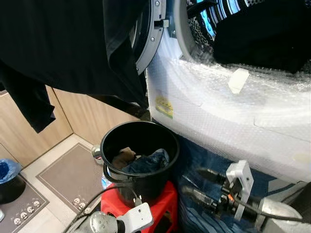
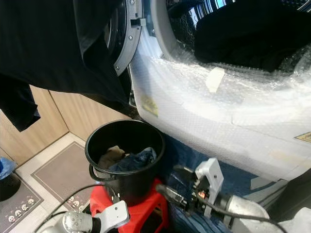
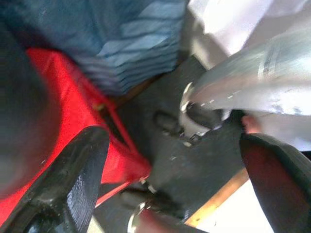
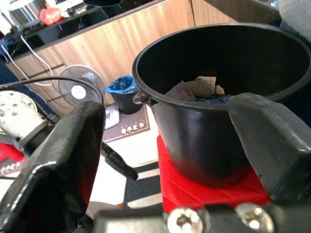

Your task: Clothes washing

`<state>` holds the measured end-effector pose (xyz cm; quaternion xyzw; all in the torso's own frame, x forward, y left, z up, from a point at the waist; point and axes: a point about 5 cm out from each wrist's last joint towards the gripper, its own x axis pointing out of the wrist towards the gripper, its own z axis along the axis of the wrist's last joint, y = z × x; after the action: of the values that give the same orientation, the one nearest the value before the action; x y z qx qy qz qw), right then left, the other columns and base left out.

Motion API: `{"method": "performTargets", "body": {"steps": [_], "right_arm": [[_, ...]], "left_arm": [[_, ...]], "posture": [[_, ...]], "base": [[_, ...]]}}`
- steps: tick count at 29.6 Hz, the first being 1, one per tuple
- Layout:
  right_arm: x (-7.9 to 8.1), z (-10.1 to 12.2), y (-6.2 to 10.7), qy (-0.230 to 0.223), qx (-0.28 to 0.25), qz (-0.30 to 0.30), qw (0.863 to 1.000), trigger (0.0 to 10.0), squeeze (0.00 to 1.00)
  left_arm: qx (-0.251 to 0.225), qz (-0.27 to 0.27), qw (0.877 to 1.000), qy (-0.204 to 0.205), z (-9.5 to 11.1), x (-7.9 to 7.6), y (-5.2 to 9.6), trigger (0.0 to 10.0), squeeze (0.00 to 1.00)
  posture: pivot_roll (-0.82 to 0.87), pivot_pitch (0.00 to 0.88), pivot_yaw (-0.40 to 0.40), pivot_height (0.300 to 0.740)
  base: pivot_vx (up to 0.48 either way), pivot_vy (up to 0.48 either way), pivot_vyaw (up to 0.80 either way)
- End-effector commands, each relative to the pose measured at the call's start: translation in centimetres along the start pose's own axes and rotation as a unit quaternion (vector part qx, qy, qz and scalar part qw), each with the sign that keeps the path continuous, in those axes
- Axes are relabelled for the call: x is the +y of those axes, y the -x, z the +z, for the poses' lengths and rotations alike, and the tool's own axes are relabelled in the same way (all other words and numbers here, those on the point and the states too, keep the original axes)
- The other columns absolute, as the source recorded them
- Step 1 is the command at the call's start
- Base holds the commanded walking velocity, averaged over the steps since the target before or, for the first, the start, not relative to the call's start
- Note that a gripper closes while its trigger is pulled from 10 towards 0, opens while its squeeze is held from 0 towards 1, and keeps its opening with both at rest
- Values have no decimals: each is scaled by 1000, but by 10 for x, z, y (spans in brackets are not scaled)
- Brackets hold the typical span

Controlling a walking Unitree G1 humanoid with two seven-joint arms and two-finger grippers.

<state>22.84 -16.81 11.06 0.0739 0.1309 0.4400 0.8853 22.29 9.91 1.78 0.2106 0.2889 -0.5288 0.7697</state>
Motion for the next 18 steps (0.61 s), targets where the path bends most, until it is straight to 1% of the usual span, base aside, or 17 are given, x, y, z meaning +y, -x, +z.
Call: {"method": "performTargets", "body": {"steps": [1,2,3,4,5,7,8,9,11,12,13,14,15,16,18], "right_arm": [[-3,-17,-1,-6,4,-10,1000,10000,0],[-4,-21,-1,-16,2,-13,1000,10000,0],[-8,-32,-3,-34,-6,-28,999,10000,0],[-8,-32,-3,-34,-6,-28,999,10000,0],[-11,-43,-3,-46,-4,-46,998,10000,0],[-16,-51,-3,-61,-2,-62,996,10000,0],[-22,-57,-4,-57,-7,-88,994,10000,0],[-30,-66,-5,-60,-5,-129,990,10000,0],[-35,-73,-5,-77,3,-149,986,10000,0],[-38,-79,-5,-76,7,-159,984,10000,0],[-38,-79,-5,-76,7,-159,984,10000,0],[-46,-90,-4,-85,16,-200,976,10000,0],[-48,-94,-3,-90,18,-212,973,10000,0],[-48,-94,-3,-90,18,-212,973,10000,0],[-55,-105,-1,-99,29,-252,962,10000,0]], "left_arm": [[25,26,999,-8,-12,7,-5,10000,0],[26,31,999,0,-15,8,-7,10000,0],[31,48,998,13,-20,11,-11,10000,0],[31,48,998,13,-20,11,-11,10000,0],[34,63,997,19,-24,13,-14,10000,0],[40,74,996,22,-28,15,-16,10000,0],[44,89,995,27,-31,17,-18,10000,0],[47,108,993,32,-35,20,-21,10000,0],[45,118,991,36,-36,21,-22,10000,0],[44,130,990,44,-37,23,-23,10000,0],[44,130,990,44,-37,23,-23,10000,0],[34,152,986,65,-39,26,-25,10000,0],[32,161,984,72,-39,27,-26,10000,0],[32,161,984,72,-39,27,-26,10000,0],[33,189,977,90,-44,29,-27,10000,0]], "posture": [[-57,41,57,740],[-58,38,57,740],[-55,34,57,740],[-55,34,57,740],[-56,26,59,740],[-55,23,61,740],[-53,15,61,740],[-53,15,61,740],[-50,5,60,740],[-50,5,60,740],[-50,5,60,740],[-46,0,61,740],[-46,0,61,740],[-46,0,61,740],[-40,0,54,740]], "base": [[0,0,0],[0,0,0],[0,0,0],[0,0,0],[0,0,0],[0,0,0],[0,0,0],[0,0,0],[0,0,0],[0,0,0],[0,0,0],[0,0,0],[0,0,0],[0,0,0],[0,0,0]]}}
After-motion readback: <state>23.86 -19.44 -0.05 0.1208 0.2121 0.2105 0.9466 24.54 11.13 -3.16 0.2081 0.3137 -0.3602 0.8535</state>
